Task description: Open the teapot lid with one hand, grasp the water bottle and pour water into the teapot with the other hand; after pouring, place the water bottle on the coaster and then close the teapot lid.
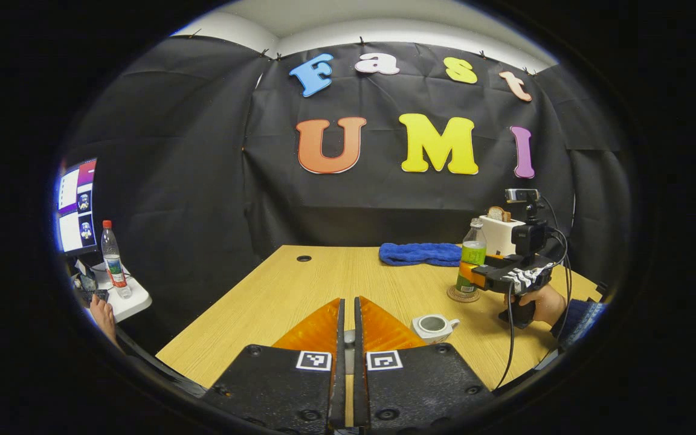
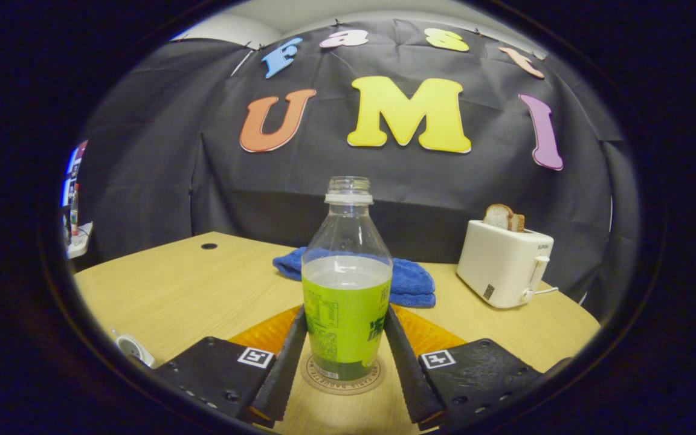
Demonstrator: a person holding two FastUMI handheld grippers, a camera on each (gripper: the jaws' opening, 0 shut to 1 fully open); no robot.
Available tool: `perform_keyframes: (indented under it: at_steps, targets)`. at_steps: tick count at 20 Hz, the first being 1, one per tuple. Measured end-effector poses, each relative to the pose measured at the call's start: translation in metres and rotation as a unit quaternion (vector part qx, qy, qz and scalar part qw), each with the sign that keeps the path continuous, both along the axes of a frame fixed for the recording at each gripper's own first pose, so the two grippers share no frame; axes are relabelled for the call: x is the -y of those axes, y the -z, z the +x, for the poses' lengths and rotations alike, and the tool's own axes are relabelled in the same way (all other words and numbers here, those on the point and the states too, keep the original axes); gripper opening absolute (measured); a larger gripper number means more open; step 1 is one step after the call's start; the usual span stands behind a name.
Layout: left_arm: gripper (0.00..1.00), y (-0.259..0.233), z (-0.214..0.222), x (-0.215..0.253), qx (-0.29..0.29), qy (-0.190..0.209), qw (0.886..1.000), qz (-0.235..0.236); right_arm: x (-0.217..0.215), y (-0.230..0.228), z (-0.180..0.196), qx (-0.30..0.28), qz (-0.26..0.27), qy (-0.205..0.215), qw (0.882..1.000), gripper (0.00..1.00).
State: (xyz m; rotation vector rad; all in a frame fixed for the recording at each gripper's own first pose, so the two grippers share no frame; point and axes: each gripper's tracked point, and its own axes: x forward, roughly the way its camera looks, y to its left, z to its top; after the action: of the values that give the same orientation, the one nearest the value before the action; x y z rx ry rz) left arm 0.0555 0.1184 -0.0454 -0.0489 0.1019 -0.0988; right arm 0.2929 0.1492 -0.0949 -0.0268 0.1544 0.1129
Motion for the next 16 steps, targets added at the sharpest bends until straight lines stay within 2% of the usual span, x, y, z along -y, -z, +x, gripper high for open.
perform_keyframes:
  at_steps: [2, 5, 10, 16]
  targets:
    - [0.07, 0.001, 0.001, 0.005, -0.001, 0.003, 1.000, 0.004, -0.004, 0.001, -0.001, -0.005, 0.007, -0.011, 1.000, 0.77]
    - [0.07, 0.000, 0.001, 0.010, 0.002, 0.004, 1.000, 0.012, -0.001, -0.005, -0.009, 0.000, 0.011, -0.008, 1.000, 0.98]
    - [0.07, -0.005, 0.005, 0.025, 0.013, 0.013, 1.000, 0.011, 0.007, -0.019, -0.046, 0.018, 0.017, -0.013, 1.000, 0.97]
    - [0.07, -0.022, 0.011, 0.062, 0.063, 0.050, 0.997, -0.001, 0.037, -0.017, -0.120, 0.044, 0.013, -0.019, 0.999, 0.95]
